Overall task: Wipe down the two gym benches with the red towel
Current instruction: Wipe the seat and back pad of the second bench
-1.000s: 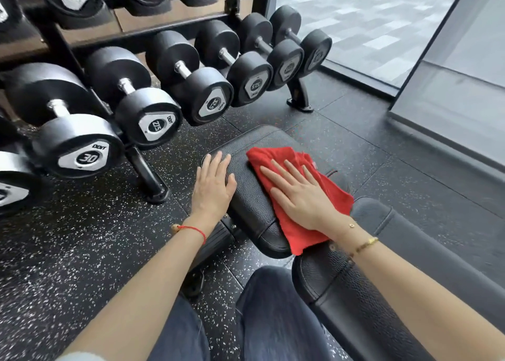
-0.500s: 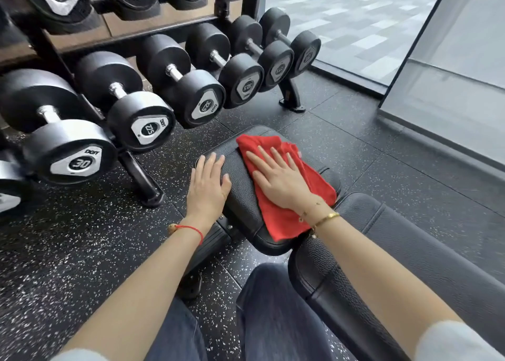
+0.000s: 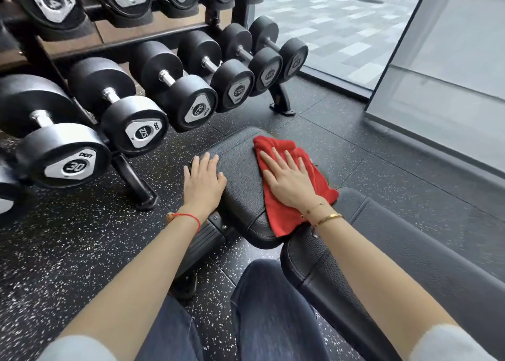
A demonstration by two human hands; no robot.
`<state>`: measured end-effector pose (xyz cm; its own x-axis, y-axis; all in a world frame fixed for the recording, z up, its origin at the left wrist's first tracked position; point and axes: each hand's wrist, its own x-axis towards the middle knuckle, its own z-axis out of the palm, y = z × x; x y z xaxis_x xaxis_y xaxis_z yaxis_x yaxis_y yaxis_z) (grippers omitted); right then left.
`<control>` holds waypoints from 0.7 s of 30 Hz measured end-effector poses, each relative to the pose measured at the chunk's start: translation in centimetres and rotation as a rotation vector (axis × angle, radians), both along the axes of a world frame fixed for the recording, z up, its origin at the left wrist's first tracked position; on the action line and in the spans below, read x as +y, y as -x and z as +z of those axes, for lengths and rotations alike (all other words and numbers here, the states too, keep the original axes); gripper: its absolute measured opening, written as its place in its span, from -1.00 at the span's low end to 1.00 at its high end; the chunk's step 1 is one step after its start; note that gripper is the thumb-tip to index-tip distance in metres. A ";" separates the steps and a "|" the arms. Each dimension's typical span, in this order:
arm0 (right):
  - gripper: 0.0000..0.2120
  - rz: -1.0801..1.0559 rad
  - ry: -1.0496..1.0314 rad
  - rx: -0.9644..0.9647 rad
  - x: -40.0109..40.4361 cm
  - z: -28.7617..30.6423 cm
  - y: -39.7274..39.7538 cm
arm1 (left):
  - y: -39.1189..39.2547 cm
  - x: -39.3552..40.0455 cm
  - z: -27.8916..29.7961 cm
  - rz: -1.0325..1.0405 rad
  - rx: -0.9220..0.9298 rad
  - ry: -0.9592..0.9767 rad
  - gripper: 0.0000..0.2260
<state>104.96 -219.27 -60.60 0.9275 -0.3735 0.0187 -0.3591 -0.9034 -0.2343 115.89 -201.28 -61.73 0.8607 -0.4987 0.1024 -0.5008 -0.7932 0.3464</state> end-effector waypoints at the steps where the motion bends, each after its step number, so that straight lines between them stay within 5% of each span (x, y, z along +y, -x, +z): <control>1: -0.50 0.054 0.009 -0.013 0.9 -0.2 1.2 | 0.1 -0.4 0.2 0.025 -0.003 -0.001 -0.52; 5: -0.51 0.156 0.023 -0.050 2.3 -0.9 5.3 | 1.0 -2.5 0.3 0.128 -0.051 0.116 -0.55; 13: -0.52 -0.093 0.024 -0.029 -3.1 -0.3 -0.2 | 0.8 -4.2 -1.6 0.163 -0.170 0.282 -0.62; 21: -0.51 0.064 -0.019 0.031 -1.2 0.9 -2.8 | 0.8 -4.1 -1.8 0.166 -0.182 0.353 -0.63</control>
<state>107.78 -220.48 -59.71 0.9496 -0.3132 -0.0164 -0.3077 -0.9204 -0.2410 115.09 -205.43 -63.53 0.8786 -0.2621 0.3992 -0.4542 -0.7170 0.5288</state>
